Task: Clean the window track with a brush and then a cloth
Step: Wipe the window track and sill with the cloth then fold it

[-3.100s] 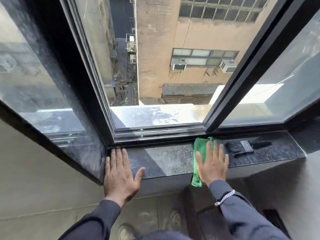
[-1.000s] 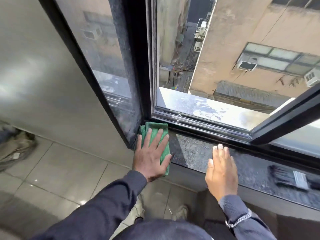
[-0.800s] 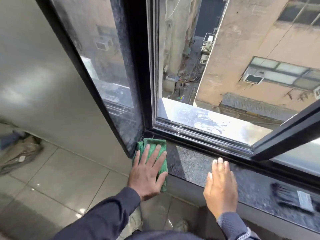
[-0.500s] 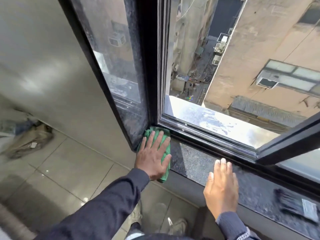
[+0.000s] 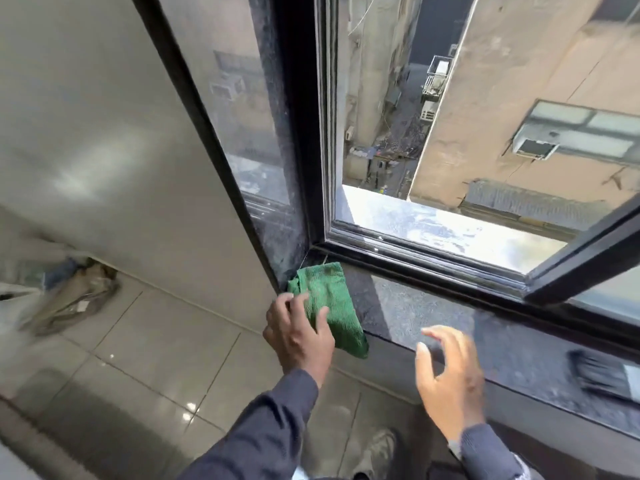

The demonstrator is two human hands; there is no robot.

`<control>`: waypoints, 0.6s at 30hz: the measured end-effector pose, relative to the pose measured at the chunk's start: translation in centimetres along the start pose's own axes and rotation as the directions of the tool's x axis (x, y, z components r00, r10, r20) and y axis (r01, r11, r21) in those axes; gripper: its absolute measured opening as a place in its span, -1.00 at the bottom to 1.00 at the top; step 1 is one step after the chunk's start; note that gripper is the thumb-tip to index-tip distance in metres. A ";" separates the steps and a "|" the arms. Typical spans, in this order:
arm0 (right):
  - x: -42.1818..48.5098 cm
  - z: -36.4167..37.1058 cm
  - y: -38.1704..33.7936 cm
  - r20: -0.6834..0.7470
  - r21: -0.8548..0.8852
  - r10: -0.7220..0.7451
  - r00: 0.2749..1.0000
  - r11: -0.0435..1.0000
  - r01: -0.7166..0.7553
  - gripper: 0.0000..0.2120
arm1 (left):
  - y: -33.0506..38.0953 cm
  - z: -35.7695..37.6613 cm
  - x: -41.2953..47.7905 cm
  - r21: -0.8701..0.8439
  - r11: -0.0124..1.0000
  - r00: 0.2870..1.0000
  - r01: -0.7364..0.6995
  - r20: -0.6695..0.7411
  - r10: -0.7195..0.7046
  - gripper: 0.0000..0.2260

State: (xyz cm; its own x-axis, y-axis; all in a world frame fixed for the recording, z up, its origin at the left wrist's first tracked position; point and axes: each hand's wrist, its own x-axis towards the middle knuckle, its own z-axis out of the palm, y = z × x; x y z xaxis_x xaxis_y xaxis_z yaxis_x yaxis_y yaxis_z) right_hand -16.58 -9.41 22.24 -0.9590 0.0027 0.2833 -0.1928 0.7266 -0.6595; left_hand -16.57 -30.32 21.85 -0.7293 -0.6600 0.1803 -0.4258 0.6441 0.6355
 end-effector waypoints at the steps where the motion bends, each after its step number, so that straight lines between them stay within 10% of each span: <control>1: -1.3 0.4 -1.1 0.005 0.047 0.025 1.000 0.999 -0.025 -0.83 | 0.0 -0.1 -0.2 -0.080 0.986 0.990 0.143 -0.002 -0.144 -0.62; 4: -3.8 3.7 -3.4 0.164 0.151 0.356 0.920 0.913 -0.380 -0.81 | 0.0 -0.3 1.1 -0.329 0.828 0.890 0.455 0.202 -0.409 -0.50; 8: -1.8 8.0 -3.9 0.498 0.303 0.616 0.611 0.536 -0.787 -0.27 | -0.4 -1.2 3.0 -0.391 0.616 0.728 0.684 0.416 -0.545 -0.44; 14: -2.4 9.5 -4.6 0.505 0.481 0.606 0.615 0.394 -0.783 -0.84 | -2.8 -2.1 3.6 -0.333 0.582 0.632 0.742 0.639 -0.439 -0.55; 18: -5.7 6.3 -3.2 0.526 0.436 0.575 0.626 0.449 -0.780 -0.62 | -4.2 -2.4 0.9 -0.290 0.450 0.471 0.845 0.803 -0.366 -0.66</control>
State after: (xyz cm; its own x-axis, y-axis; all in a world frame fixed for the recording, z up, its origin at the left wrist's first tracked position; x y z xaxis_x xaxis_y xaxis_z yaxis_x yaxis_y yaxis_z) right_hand -11.83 -16.09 18.36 -0.8205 0.0580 -0.5687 0.5706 0.0250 -0.8208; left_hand -14.16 -34.53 21.18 -0.6172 -0.2360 -0.7505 -0.6522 -0.3801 0.6559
